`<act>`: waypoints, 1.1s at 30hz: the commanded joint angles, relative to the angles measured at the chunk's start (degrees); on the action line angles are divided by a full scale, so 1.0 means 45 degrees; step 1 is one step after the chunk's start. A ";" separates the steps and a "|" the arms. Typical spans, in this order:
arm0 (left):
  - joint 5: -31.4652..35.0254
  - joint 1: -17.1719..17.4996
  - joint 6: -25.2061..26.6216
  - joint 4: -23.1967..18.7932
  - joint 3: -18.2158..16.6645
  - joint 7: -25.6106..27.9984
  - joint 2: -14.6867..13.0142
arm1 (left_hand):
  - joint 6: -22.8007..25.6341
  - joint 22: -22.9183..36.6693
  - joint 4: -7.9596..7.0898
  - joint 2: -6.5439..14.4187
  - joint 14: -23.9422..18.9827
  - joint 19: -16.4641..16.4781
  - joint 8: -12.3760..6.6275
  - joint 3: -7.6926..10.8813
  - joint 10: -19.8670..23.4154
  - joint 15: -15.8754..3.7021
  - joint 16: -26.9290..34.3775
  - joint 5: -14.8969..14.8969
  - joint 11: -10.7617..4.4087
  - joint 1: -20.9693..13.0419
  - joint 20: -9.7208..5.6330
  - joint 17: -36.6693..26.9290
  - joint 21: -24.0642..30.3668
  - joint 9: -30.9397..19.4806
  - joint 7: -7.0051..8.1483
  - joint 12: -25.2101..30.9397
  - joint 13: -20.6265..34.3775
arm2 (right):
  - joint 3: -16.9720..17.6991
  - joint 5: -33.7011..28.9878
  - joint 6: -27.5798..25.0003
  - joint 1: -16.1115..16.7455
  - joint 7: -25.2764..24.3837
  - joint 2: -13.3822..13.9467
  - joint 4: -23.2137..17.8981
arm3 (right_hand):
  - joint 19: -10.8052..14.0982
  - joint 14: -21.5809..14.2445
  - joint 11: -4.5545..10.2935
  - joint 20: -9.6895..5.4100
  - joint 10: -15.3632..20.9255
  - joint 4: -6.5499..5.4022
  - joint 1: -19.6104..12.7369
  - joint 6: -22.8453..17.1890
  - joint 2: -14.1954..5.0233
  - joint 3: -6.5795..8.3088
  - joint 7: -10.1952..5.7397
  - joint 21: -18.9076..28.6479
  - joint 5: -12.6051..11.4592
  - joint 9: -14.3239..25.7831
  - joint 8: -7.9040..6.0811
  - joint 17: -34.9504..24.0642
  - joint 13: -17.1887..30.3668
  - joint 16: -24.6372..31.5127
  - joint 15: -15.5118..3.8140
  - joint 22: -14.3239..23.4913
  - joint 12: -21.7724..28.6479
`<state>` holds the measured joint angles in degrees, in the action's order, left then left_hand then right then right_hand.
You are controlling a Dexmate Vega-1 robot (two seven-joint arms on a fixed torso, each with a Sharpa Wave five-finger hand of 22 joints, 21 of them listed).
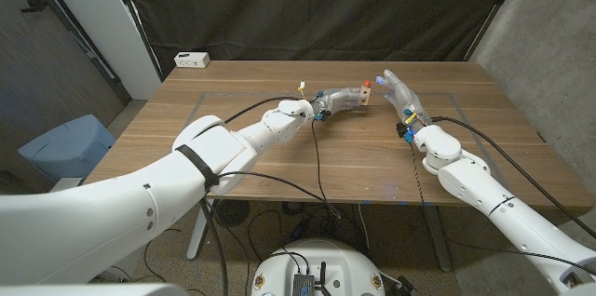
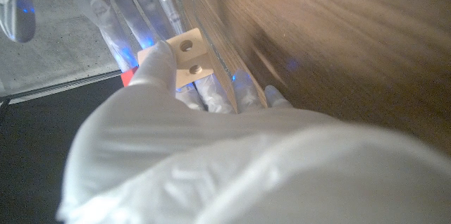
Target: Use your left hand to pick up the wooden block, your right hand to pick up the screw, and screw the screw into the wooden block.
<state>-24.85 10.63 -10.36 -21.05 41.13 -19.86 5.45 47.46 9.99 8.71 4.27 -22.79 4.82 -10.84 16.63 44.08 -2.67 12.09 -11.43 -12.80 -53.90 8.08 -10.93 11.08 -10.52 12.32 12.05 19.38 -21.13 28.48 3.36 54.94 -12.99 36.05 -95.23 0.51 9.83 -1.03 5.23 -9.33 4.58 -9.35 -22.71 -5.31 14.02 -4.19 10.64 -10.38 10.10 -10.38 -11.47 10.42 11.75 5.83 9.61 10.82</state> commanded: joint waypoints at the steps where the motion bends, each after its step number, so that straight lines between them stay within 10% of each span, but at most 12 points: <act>1: -0.0035 -0.0013 -0.0331 0.0196 -0.0038 -0.0232 0.0053 | 0.0122 0.0060 -0.0008 -0.0006 0.0028 -0.0061 -0.0100 0.0118 0.0004 -0.0760 0.0017 -0.0068 0.0044 0.0123 -0.0014 -0.0040 0.0067 -0.0069 -0.0026 0.0079 0.0012 | -0.0189 -0.0058 0.0133 -0.0188 0.0153 -0.0124 0.0170 | -0.0043 0.0830 0.0034 0.0040 -0.0034 0.0020 0.0138 0.0063 -0.0001 0.0006 0.0043 0.0061 -0.0006 0.0019 -0.0008 -0.0035 0.0013 -0.0008 0.0043 0.0037 0.0032; 33: 0.0028 0.0089 0.0226 -0.0375 0.0049 0.0073 -0.0087 | 0.0125 0.0060 -0.0012 -0.0010 0.0042 -0.0065 -0.0100 0.0113 -0.0004 -0.0740 0.0019 -0.0065 0.0042 0.0140 -0.0020 -0.0041 0.0066 -0.0069 -0.0050 0.0079 0.0011 | -0.0399 -0.0041 0.0042 -0.0336 0.0356 -0.0168 0.0201 | -0.0031 0.0839 0.0026 0.0028 -0.0061 0.0028 0.0178 0.0028 -0.0013 0.0037 0.0091 0.0064 -0.0014 0.0018 -0.0027 -0.0038 0.0012 -0.0009 0.0044 0.0036 0.0027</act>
<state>-24.83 10.55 -10.66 -21.19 41.13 -20.07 5.59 47.46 9.99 8.60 4.39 -22.79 4.82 -10.84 16.74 44.08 -2.67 12.09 -11.31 -12.80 -53.78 8.08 -10.93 11.08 -10.50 12.32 12.05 19.38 -22.74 28.29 4.00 53.57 -11.46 35.24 -94.13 0.51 9.83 -1.03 5.23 -9.33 4.58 -8.91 -22.40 -5.29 14.02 -3.88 10.64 -10.38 10.10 -10.38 -11.47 10.42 11.75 5.83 9.61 10.81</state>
